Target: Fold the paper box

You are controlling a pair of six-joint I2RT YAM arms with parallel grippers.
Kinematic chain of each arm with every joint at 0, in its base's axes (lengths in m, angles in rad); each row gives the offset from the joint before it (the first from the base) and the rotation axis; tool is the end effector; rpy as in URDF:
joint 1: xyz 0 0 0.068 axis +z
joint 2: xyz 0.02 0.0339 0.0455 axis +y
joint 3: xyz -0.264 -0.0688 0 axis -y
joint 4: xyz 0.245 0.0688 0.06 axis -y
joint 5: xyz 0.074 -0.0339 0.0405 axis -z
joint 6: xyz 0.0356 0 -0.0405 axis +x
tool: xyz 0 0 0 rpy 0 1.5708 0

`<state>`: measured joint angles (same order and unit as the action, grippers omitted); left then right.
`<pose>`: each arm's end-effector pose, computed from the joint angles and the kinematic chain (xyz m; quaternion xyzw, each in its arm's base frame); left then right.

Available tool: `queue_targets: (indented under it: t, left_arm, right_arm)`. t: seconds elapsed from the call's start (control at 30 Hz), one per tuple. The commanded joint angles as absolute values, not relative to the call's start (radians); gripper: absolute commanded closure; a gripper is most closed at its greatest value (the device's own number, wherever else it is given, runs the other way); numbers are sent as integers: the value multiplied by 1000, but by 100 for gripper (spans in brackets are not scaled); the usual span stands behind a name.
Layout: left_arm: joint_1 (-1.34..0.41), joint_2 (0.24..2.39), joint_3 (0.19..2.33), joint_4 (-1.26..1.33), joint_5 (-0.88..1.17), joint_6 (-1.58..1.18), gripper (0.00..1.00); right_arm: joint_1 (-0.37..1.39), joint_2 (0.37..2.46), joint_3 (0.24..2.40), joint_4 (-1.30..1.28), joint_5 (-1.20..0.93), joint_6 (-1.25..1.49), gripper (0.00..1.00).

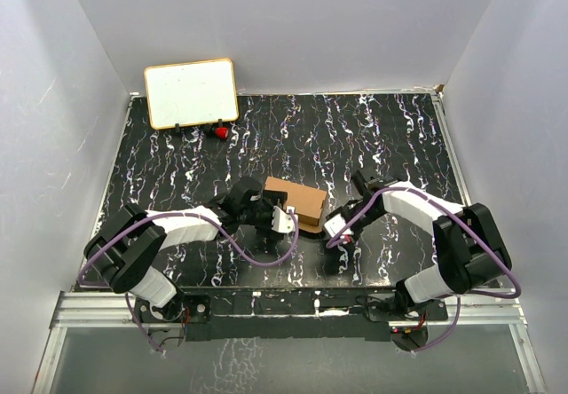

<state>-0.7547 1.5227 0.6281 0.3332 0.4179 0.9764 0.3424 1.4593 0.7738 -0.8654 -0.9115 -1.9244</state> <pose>0.2069 -0.2144 0.1669 0.7170 0.4787 -0.1281 0.4902 0.1979 0.1004 0.1714 -0.8152 0.3764 0.3031 0.3192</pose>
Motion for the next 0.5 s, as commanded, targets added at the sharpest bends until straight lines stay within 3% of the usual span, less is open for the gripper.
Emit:
queue_targets:
  t: [0.0, 0.47]
  left_arm:
    - [-755, 1530, 629, 298, 437, 954, 28]
    - [-756, 1533, 633, 285, 448, 951, 29]
  right_arm:
    - [386, 1425, 763, -722, -862, -1930, 55]
    - [401, 1417, 766, -666, -798, -1876, 68]
